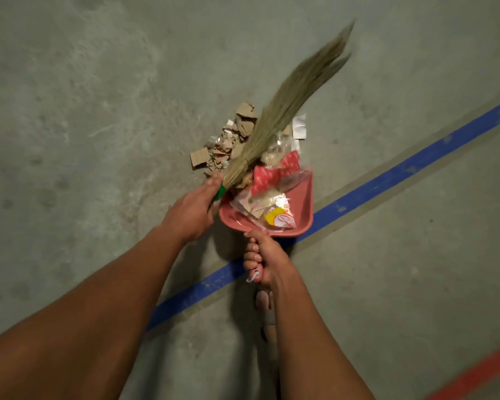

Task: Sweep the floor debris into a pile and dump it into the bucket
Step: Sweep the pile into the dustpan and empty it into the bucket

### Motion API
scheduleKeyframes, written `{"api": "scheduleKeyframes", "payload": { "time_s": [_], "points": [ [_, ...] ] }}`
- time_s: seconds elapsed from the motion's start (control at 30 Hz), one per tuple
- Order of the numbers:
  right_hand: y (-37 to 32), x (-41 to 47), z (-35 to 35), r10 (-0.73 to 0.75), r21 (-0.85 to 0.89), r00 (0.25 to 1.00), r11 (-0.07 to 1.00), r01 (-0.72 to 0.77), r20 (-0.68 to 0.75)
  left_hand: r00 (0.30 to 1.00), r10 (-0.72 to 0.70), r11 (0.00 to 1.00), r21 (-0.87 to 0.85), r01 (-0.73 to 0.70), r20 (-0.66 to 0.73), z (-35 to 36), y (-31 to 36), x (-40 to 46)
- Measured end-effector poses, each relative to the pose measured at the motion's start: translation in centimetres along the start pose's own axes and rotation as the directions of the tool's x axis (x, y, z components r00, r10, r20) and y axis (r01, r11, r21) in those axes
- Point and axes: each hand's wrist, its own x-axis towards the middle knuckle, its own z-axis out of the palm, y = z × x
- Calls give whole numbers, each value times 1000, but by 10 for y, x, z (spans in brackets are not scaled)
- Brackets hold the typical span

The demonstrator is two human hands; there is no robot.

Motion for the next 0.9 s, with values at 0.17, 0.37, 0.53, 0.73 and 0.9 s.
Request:
{"api": "scheduleKeyframes", "payload": {
  "time_s": [0.17,0.37,0.53,0.73,0.9],
  "points": [
    [-29,-20,-25,-12,-199,998,980,-2,-68,999,37,997,-66,-34,37,16,-13,-75],
    [-25,-32,-43,47,-220,998,974,-55,-41,990,14,992,-124,-32,-142,14,-15,-99],
    [-6,-40,-59,121,-349,991,928,-132,-52,945,-108,983,-176,55,-310,4,-16,-85],
    [-6,-36,-71,130,-447,988,881,-154,-84,920,-264,960,-167,223,-289,-5,-47,-50],
    [-18,-41,-70,82,-551,984,820,-156,-157,975,-188,967,-193,164,-115,12,-47,-57]
  ]
}}
